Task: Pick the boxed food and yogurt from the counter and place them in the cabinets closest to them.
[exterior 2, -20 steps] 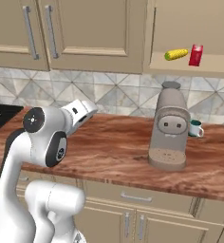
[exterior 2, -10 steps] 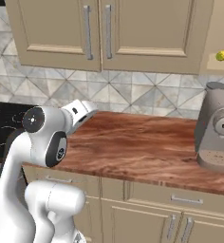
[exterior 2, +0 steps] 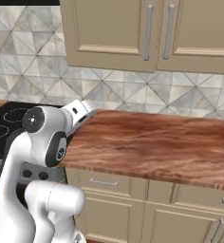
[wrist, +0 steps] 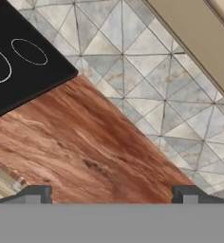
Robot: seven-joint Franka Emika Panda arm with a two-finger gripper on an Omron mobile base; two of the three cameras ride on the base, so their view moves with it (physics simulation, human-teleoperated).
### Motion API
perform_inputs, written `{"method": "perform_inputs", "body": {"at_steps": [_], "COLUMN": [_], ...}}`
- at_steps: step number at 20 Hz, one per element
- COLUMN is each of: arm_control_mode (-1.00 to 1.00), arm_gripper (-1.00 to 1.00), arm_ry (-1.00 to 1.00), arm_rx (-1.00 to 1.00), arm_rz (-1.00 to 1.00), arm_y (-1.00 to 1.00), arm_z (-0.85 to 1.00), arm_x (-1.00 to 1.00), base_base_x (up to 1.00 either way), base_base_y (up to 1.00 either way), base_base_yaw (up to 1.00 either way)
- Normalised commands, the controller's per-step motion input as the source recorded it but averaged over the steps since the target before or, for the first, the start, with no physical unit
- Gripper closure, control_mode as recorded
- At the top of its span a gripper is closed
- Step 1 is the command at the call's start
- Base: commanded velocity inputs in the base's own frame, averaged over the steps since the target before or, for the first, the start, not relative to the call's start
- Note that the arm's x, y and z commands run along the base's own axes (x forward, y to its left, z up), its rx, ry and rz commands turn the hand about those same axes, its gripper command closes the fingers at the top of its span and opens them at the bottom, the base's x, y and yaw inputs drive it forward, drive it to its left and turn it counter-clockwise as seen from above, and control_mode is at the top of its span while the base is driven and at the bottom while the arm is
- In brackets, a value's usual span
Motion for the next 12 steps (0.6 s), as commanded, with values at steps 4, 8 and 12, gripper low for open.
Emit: {"method": "perform_inputs", "body": {"at_steps": [4,8,12], "arm_control_mode": [1.00,1.00,1.00], "arm_gripper": [-1.00,-1.00,-1.00], "arm_ry": [0.00,0.00,0.00], "arm_rx": [0.00,0.00,0.00], "arm_rz": [0.00,0.00,0.00], "arm_y": [0.00,0.00,0.00], "arm_z": [0.00,0.00,0.00], "arm_x": [0.00,0.00,0.00], "base_base_x": [-0.28,-0.28,-0.34], "base_base_y": [0.81,0.83,0.81], "base_base_yaw": [0.00,0.00,0.00]}}
